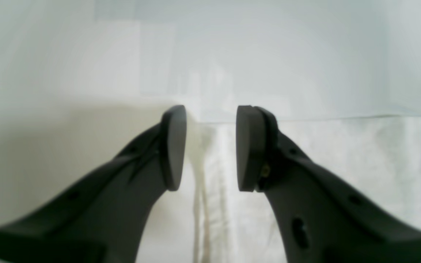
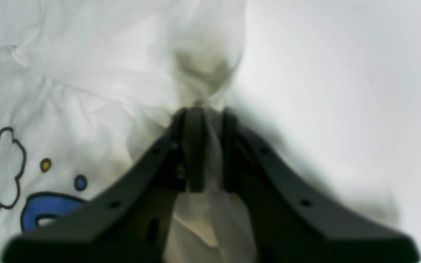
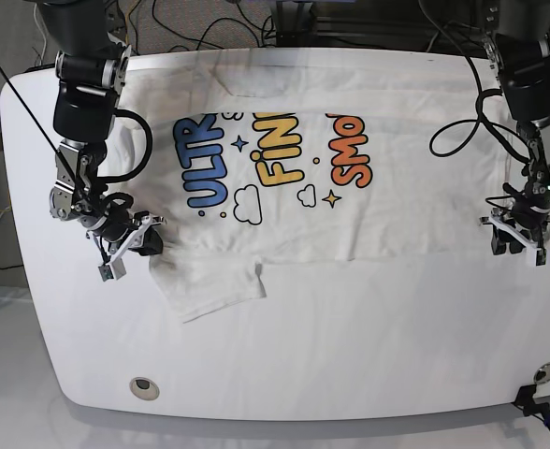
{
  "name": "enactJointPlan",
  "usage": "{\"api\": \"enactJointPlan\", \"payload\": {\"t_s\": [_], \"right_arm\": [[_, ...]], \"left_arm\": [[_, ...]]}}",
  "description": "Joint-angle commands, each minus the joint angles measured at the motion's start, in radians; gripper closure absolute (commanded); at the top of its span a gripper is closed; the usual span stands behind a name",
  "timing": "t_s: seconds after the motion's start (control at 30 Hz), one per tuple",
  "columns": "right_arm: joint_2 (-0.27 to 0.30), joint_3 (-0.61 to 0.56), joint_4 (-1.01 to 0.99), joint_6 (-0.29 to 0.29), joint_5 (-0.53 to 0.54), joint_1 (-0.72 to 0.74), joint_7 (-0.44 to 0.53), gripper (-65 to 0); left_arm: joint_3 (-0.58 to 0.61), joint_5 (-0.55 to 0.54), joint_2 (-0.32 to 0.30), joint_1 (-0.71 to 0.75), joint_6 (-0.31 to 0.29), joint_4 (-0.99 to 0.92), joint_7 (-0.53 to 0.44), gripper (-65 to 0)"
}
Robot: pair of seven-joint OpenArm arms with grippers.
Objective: Fold the T-shirt properly
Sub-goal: 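Move both grippers to the shirt's side edges and grasp the fabric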
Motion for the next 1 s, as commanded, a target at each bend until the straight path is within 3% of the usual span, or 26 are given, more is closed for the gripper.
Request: {"api": "enactJointPlan", "payload": {"t_s": [0.0, 0.07, 0.23, 0.37, 0.43, 0.67, 0.97], "right_arm": [[0.010, -0.002, 0.006, 0.006, -0.015, 0.010, -0.028, -2.8], [0.010, -0.002, 0.006, 0.006, -0.018, 0.010, -0.028, 0.0], [0.010, -0.003, 0.006, 0.006, -0.017, 0.009, -0.028, 0.0], [0.010, -0.003, 0.006, 0.006, -0.018, 0.009, -0.028, 0.0], [0.008, -0.003, 0.006, 0.006, -0.020, 0.009, -0.028, 0.0], [0.008, -0.003, 0.006, 0.006, -0.023, 0.007, -0.028, 0.0], [0.008, -0.003, 0.006, 0.006, -0.023, 0.007, -0.028, 0.0]], "left_arm": [[-0.065, -0.014, -0.023, -0.020, -0.002, 0.021, -0.025, -21.2], [-0.079, -0.013, -0.023, -0.017, -0.002, 0.020, -0.025, -21.2], [-0.084, -0.013, -0.023, -0.017, -0.002, -0.016, -0.005, -21.8], [-0.085, -0.014, -0.021, -0.017, 0.000, -0.017, 0.044, -34.8], [-0.085, -0.014, -0.020, -0.017, 0.000, -0.022, 0.063, -37.3], [-0.085, -0.019, -0.018, -0.019, -0.002, -0.020, 0.084, -37.7], [-0.002, -0.137, -0.017, -0.015, -0.002, -0.023, 0.084, -37.5]]}}
